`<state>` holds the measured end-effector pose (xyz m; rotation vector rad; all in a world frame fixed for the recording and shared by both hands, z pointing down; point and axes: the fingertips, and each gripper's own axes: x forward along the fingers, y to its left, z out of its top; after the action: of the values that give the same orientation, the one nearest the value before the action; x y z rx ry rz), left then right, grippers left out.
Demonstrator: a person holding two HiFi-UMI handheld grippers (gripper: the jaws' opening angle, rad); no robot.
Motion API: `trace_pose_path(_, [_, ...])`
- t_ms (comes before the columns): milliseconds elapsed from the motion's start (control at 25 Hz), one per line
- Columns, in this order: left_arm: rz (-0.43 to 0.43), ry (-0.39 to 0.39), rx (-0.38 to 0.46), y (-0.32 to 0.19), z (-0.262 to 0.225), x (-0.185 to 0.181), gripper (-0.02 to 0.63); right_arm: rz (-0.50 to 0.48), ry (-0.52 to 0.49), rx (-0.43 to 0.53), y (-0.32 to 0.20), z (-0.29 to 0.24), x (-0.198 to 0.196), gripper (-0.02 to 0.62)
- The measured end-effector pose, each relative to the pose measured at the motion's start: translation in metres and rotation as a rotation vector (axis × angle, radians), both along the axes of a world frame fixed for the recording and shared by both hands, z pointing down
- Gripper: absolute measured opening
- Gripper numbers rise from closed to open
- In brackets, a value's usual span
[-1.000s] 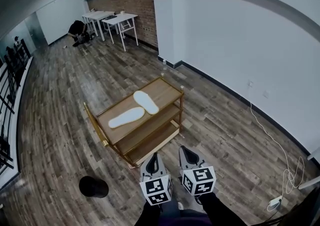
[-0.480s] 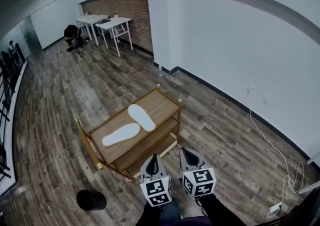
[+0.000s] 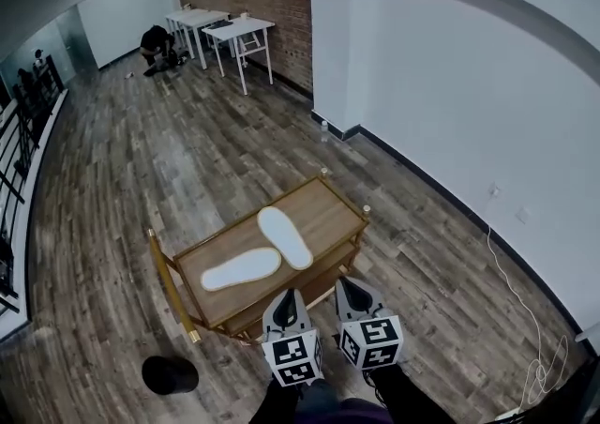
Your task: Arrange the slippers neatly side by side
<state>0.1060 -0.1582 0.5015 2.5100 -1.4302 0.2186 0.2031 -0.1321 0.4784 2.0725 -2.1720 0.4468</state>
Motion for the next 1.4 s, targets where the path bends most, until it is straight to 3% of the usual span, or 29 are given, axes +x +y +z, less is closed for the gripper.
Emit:
trace_pose_path(520, [-0.208,0.018,-0.081,-0.058,0.024,-0.041,0.0,-0.172,0.018,-0.058,-0.081,0.014,-0.024,-0.002])
trace_pose_path(800, [-0.389,0.015,-0.08,-0.111,0.023,-0.061,0.0,-0.354,0.026,-0.056,-0.153,0.013,-0.039,-0.002])
trace_pose_path(1080, [-0.496,0.013,-0.054,-0.153,0.016,-0.049,0.0,-0.49,0.026,-0.053,-0.207,0.013,-0.031,-0.002])
trace_pose_path(1400, [-0.588,0.006,-0.07,-0.167,0.02,-0.054,0.0,-0.588,0.027,-0.073,-0.232,0.02,-0.036,-0.002])
